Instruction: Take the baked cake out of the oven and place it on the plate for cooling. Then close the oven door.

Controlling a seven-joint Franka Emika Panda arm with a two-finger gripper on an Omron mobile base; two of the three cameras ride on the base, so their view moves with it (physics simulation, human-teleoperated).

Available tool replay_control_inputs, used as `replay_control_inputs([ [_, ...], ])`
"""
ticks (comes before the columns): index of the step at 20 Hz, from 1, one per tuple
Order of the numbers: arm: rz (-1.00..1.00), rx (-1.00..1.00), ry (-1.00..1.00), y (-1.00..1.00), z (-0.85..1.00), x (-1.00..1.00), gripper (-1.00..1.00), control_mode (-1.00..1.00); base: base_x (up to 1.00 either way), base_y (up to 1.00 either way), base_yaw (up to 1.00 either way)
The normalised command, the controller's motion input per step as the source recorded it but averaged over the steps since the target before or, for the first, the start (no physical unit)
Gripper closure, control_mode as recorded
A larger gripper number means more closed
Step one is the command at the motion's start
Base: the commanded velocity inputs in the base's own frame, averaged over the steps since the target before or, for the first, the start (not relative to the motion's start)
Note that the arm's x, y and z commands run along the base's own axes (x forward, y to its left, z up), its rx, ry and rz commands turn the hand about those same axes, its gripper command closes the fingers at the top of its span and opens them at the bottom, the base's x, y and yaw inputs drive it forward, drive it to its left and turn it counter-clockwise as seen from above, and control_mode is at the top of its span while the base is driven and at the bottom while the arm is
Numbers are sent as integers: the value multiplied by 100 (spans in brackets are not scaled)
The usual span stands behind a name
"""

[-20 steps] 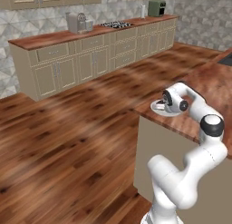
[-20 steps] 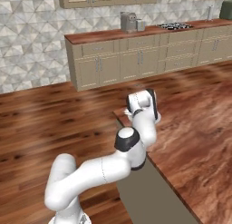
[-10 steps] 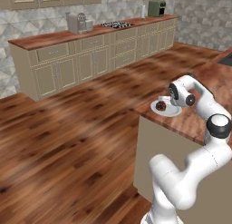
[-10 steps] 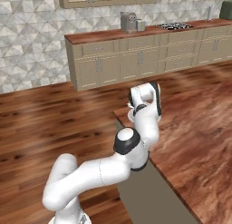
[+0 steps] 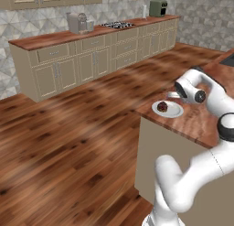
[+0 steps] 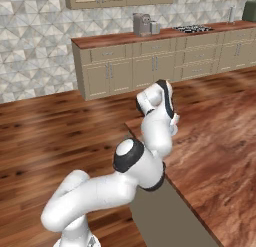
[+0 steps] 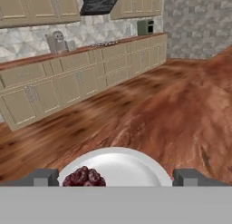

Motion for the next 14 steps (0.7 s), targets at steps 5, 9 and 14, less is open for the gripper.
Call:
replay_control_inputs([
  [5,-14,-9,0,13,25,-98,-100,-100,0,0,0],
  [9,-5,-10,-4,41,28,-91,-100,-100,0,0,0],
  [14,-4,-9,-1,36,22,-91,-100,-100,0,0,0],
])
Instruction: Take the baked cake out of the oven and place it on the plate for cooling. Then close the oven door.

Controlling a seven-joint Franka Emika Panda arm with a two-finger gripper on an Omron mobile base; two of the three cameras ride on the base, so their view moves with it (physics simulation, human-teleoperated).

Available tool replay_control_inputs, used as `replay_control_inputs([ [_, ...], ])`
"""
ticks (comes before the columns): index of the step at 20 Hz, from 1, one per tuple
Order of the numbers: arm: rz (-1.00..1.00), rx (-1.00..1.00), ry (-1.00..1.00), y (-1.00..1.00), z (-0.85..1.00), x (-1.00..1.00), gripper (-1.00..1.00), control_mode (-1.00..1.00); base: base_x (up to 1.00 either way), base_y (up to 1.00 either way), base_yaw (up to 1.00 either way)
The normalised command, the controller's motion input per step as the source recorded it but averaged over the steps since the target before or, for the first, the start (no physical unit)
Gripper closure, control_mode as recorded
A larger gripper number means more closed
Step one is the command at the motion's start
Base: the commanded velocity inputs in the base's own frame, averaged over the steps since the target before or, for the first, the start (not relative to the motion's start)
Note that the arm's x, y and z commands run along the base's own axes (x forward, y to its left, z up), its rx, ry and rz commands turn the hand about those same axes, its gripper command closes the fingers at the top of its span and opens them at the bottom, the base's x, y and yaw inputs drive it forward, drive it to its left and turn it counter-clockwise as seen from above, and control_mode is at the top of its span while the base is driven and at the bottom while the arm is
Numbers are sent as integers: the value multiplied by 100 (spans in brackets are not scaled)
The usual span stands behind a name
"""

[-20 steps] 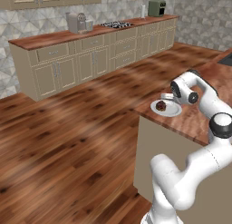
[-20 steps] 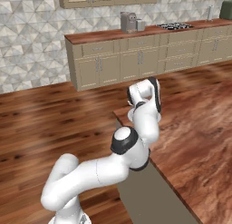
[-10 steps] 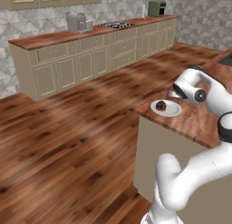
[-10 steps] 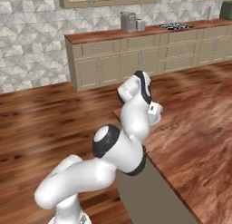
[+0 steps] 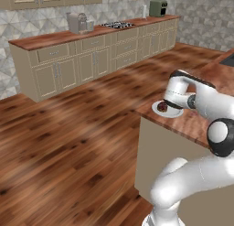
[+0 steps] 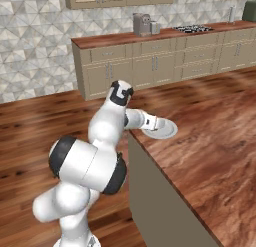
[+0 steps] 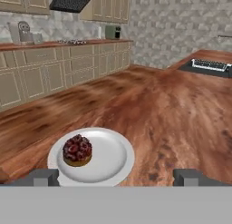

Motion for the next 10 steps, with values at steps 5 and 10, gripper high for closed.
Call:
replay_control_inputs([
  [5,-3,-6,0,15,19,-87,-100,-100,0,0,0],
  [10,0,-1,0,1,19,-75,-100,-100,0,0,0],
])
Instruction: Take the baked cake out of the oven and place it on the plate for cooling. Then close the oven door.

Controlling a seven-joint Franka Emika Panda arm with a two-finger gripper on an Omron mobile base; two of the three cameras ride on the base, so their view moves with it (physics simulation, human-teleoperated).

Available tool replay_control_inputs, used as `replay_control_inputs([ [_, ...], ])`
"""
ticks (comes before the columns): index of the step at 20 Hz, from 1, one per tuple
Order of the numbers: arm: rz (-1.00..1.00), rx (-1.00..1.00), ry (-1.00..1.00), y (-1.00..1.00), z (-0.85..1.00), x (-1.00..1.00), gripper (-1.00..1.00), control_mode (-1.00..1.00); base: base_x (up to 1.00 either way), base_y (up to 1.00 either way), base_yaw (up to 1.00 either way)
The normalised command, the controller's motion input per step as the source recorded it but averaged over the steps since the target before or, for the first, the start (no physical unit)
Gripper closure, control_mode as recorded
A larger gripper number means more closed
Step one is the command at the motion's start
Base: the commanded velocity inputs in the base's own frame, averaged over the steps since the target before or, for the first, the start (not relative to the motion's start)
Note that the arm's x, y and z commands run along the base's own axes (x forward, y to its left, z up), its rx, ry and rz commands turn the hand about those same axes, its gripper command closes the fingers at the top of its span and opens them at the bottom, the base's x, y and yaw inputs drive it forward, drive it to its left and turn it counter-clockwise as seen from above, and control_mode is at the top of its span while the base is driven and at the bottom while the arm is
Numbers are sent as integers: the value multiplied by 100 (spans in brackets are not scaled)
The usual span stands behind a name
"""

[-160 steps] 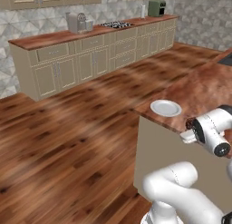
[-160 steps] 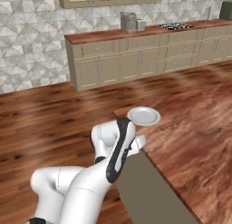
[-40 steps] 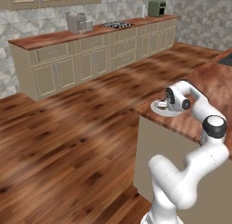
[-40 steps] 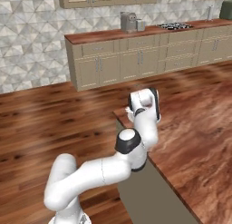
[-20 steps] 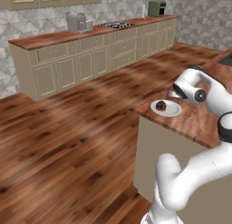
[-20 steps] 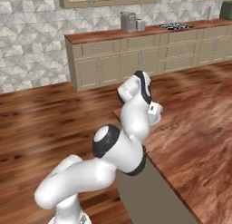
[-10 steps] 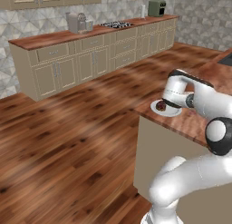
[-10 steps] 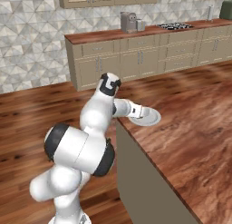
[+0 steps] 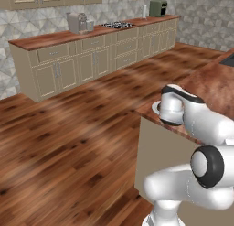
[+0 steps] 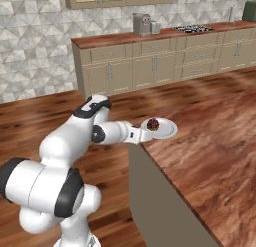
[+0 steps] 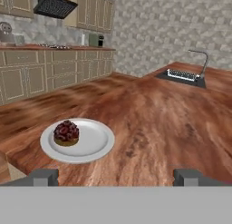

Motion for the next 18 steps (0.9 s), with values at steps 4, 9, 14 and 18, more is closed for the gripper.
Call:
replay_control_inputs([
  [4,0,0,0,4,19,-66,-100,-100,0,0,0],
  [9,0,0,-6,2,20,-44,-100,-100,0,0,0],
  [14,0,-1,-8,3,40,-22,-100,-100,0,0,0],
  [18,0,-3,0,0,41,-36,-100,-100,0,0,0],
])
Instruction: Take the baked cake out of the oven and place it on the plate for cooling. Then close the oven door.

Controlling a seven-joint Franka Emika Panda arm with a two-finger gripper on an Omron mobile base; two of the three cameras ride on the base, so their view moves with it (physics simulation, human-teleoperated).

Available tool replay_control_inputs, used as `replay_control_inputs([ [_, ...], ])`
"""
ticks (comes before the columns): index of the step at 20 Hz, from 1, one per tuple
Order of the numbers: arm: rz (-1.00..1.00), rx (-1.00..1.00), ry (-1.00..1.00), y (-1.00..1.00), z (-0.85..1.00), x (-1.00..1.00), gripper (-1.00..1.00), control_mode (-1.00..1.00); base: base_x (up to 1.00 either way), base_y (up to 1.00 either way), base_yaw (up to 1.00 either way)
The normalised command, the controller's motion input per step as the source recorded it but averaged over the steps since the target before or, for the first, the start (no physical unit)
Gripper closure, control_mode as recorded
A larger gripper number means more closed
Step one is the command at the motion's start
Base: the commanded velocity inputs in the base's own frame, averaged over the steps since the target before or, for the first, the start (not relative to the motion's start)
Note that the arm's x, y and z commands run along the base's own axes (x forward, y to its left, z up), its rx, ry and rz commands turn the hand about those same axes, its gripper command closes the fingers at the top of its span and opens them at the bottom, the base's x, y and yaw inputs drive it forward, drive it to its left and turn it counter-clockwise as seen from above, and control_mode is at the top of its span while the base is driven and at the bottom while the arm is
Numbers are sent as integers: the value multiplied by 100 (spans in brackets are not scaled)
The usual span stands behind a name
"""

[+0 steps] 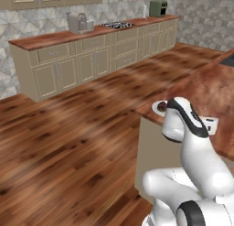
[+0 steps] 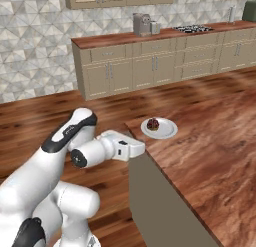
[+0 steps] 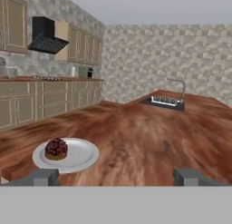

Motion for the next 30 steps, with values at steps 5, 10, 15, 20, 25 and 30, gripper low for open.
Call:
replay_control_inputs([
  [5,0,-2,0,0,37,-50,-100,-100,0,0,0],
  [10,0,0,0,0,12,-36,-100,-100,0,0,0],
  [15,-1,0,0,0,1,-22,-100,100,-7,0,-2],
  [20,0,0,0,0,0,0,-100,100,-48,-5,-28],
  [25,0,0,0,0,0,0,-100,100,-29,-6,-61],
  [30,0,0,0,0,0,0,-100,100,-33,0,-84],
])
